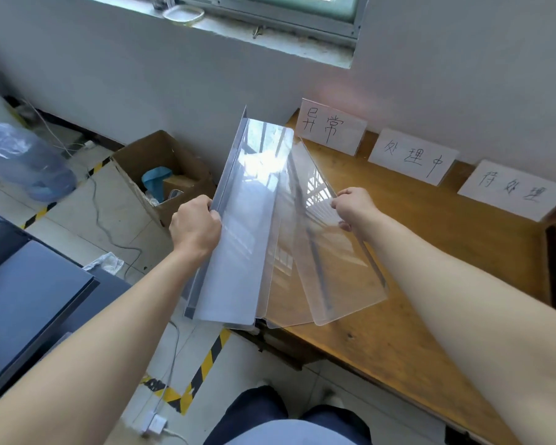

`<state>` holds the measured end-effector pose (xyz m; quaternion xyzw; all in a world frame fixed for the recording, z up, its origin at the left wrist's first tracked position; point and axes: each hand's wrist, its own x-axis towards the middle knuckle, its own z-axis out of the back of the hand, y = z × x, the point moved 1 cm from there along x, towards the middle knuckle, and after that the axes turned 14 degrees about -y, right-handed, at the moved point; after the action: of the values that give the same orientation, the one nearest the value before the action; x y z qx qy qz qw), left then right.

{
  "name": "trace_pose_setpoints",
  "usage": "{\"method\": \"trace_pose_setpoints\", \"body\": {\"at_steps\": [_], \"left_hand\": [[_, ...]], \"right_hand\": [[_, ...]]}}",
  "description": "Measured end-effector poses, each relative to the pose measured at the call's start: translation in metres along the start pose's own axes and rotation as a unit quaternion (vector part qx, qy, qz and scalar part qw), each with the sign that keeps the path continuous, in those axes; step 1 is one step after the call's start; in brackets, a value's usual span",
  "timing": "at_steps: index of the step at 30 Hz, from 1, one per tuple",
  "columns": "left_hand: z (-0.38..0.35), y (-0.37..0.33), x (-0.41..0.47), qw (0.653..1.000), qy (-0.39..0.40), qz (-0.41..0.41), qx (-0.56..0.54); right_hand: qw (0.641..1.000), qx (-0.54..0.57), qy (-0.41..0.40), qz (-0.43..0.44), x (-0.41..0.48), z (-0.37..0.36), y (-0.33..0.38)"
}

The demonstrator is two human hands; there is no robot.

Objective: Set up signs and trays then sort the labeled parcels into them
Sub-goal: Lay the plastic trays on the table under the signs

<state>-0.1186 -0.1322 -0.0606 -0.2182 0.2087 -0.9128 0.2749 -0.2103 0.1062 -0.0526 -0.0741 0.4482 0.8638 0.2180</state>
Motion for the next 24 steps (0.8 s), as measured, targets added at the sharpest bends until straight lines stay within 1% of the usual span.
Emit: {"method": "trace_pose_setpoints", "body": {"at_steps": [3, 5, 7, 10, 14, 18, 22, 24], "left_hand": [[-0.001, -0.017, 0.001, 1.000, 0.005, -0.009, -0.023], [-0.007, -0.030, 0.000, 0.999, 0.013, -0.013, -0.046], [-0.014, -0.046, -0.004, 0.997, 0.023, -0.025, -0.070], [-0.025, -0.075, -0.013, 0.994, 0.057, -0.051, -0.081], [-0.044, -0.118, -0.034, 0.985, 0.112, -0.083, -0.098], [-0.063, -0.155, -0.068, 0.974, 0.160, -0.112, -0.114], [-0.083, -0.178, -0.101, 0.967, 0.187, -0.129, -0.120], [-0.093, -0.189, -0.116, 0.967, 0.192, -0.128, -0.111]], "right_hand": [[0.999, 0.024, -0.030, -0.012, 0.002, 0.016, -0.008], [0.998, 0.016, -0.056, 0.001, 0.001, 0.031, -0.011], [0.996, 0.023, -0.081, -0.009, 0.001, 0.049, -0.018], [0.991, 0.052, -0.120, -0.031, 0.005, 0.081, -0.041], [0.978, -0.001, -0.203, -0.038, 0.003, 0.135, -0.090], [0.958, -0.071, -0.265, -0.079, -0.009, 0.184, -0.141], [0.938, -0.100, -0.308, -0.126, -0.010, 0.217, -0.182], [0.936, -0.106, -0.304, -0.144, -0.005, 0.229, -0.199]]}}
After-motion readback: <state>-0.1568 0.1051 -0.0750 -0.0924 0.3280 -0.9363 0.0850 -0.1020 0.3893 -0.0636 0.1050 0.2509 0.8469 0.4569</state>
